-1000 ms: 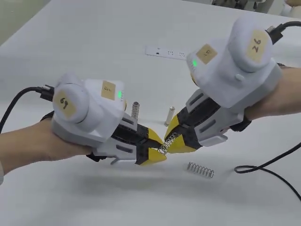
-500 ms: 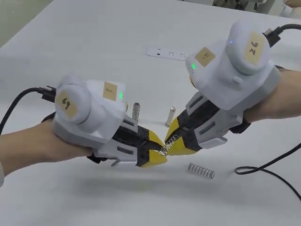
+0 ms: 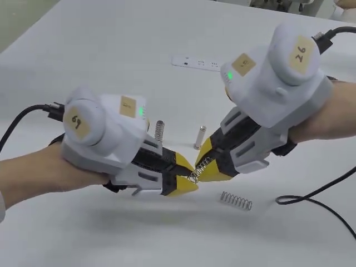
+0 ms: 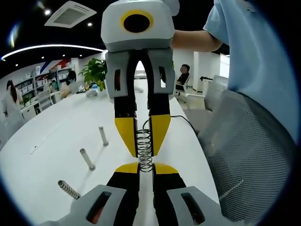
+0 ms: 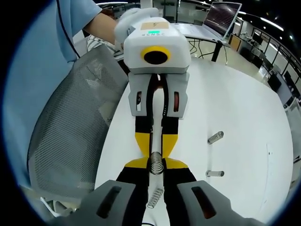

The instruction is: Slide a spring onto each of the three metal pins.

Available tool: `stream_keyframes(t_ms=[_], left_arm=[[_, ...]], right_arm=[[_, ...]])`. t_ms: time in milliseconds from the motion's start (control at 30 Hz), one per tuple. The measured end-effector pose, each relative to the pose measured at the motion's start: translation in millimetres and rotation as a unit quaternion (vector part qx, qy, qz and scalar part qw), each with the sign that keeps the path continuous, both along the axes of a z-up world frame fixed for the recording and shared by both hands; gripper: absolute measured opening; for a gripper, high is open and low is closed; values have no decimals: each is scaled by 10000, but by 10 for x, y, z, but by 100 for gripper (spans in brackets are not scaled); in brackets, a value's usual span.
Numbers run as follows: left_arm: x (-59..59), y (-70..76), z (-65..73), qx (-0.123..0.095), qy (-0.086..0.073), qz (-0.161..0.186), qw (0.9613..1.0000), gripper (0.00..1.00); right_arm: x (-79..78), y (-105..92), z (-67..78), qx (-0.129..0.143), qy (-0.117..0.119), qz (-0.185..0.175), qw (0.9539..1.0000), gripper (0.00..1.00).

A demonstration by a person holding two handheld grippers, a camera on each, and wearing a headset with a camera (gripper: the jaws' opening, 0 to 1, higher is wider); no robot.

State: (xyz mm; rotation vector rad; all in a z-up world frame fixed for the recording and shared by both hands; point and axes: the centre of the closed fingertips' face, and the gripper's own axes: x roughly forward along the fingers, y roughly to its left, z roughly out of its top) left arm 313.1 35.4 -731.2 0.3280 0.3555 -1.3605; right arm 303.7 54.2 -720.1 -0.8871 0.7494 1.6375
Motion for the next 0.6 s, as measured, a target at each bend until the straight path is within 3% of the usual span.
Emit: stream_keyframes(t_ms=[100,600], left_arm=[[9,10,27,-120,38,55,9999,2],[14,5,55,-192,-43,75,9998,3]], right_arm=[[10,-7,14,34,-7,-10,10000,7],[8,-14,50,64,-25,-4,10000,7]])
